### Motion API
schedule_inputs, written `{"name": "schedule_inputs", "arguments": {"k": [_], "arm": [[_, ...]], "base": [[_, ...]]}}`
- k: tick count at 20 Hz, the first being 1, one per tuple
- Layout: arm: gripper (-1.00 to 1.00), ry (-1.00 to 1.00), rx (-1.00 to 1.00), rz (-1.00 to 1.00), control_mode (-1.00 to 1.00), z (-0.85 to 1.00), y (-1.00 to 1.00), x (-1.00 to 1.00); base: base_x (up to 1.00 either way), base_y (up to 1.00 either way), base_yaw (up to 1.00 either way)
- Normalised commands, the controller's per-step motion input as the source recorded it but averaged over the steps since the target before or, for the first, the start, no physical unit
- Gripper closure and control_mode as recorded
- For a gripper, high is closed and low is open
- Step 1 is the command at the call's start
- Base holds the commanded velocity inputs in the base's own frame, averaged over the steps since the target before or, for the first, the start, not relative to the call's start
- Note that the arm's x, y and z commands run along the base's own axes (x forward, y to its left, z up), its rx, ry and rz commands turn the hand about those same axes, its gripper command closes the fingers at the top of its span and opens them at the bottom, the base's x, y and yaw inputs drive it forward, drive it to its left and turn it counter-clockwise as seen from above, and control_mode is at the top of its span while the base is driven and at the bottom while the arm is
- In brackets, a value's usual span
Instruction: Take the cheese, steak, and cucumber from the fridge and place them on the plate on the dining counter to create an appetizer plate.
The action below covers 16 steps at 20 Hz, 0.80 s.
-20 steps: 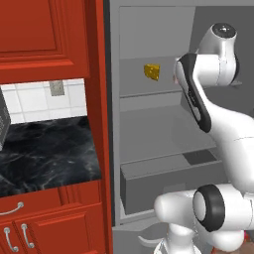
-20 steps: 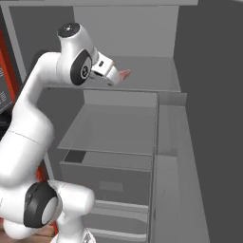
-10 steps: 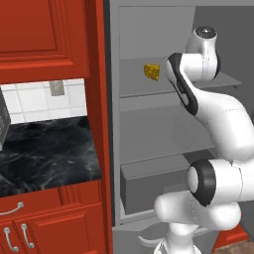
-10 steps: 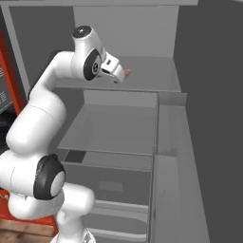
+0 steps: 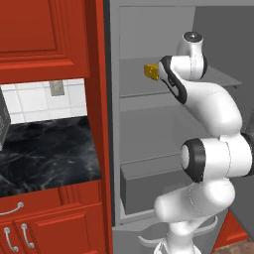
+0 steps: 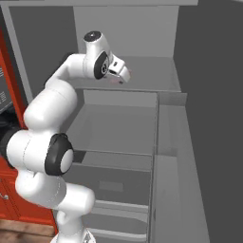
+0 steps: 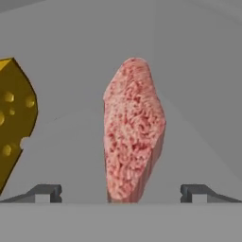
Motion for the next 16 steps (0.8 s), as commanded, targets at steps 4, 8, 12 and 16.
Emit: {"name": "schedule_inputs", "arguments": {"k": [4, 8, 12, 16], "arm": [[-1.0, 0.01, 0.0, -0.02, -1.0, -0.1, -0.18, 0.47], [-1.0, 0.02, 0.0, -0.05, -1.0, -0.14, -0.22, 0.37], [-1.0, 0.03, 0.0, -0.06, -1.0, -0.23, -0.24, 0.14], [1.0, 0.05, 0.0, -0.07, -1.0, -0.4, -0.05, 0.0]], "base": [[0.0, 0.0, 0.0], [0.0, 0.0, 0.0], [0.0, 0.0, 0.0], [0.0, 0.0, 0.0]]}}
